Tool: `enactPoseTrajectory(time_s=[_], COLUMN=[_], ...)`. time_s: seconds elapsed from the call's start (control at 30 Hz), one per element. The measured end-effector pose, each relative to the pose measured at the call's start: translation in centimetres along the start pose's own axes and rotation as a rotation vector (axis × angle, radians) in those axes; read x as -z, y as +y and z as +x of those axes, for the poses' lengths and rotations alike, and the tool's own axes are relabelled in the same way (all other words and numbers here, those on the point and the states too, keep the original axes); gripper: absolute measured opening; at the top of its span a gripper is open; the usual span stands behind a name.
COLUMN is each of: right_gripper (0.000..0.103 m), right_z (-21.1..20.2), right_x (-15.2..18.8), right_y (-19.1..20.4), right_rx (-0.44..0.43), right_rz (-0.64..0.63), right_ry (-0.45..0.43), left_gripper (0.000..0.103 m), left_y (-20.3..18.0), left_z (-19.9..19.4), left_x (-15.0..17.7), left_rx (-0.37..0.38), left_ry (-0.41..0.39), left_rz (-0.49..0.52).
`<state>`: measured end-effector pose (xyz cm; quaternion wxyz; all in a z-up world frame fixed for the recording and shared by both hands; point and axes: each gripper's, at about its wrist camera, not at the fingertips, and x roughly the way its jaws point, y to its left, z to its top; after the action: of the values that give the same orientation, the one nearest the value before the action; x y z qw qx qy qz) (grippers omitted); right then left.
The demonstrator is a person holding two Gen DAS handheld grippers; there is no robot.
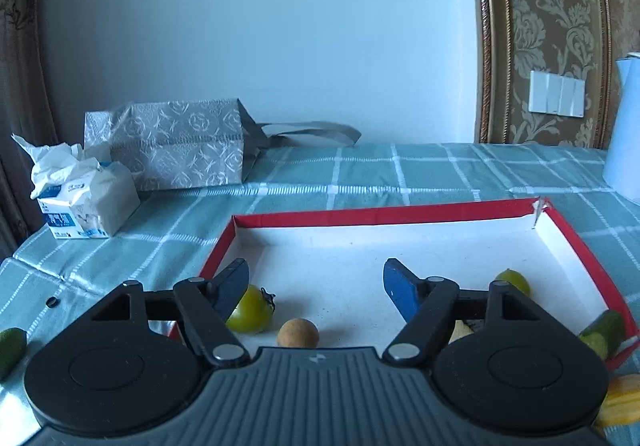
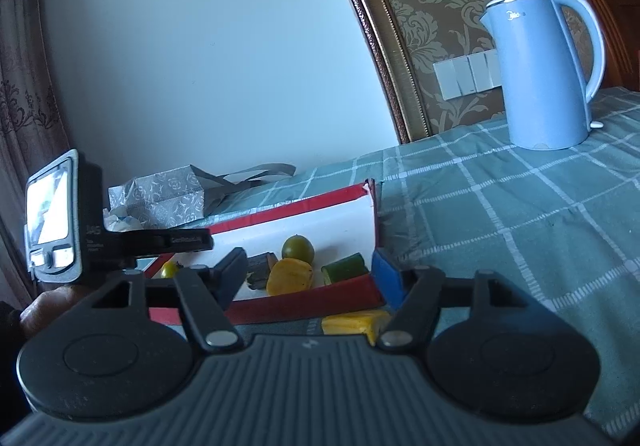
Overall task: Organize fruits
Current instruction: 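Carry the brown fruit into the tray and open the left gripper, then reach the right gripper to the second brown round fruit and close on it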
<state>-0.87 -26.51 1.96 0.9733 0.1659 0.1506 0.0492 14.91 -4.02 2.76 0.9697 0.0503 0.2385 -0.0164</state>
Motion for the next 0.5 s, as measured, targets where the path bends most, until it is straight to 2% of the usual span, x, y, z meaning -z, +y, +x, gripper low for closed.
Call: enactPoseTrajectory(time_s=[0.1,0.23,0.43,0.5], right_gripper=[0.069,0.069,0.068,0.062], right_z=[-0.2,-0.3,-0.1,0.4], right_x=[0.0,0.3,1.7,2.1], right_y=[-0.3,-0.3,2.7,3.2], right_rx=[0.006,-0.017,-0.012,-0.011], right_rz=[0.004,-0.004,-0.189,-0.219], right_ry=[-0.001,0.056,0.120,0.152], left_gripper=[0.074,0.079,0.080,0.080], left_y=[0.8,2.8,5.2,5.6], left_z=[-2.5,-6.8,-10.3,-10.5], left_x=[0.1,1.9,6.0,7.1], left_rx=[0.017,0.046,0.100,0.109], left_ry=[-0.033,-0.076,-0.063,-0.065], left_rz=[0.000,-0.033,-0.052,-0.055])
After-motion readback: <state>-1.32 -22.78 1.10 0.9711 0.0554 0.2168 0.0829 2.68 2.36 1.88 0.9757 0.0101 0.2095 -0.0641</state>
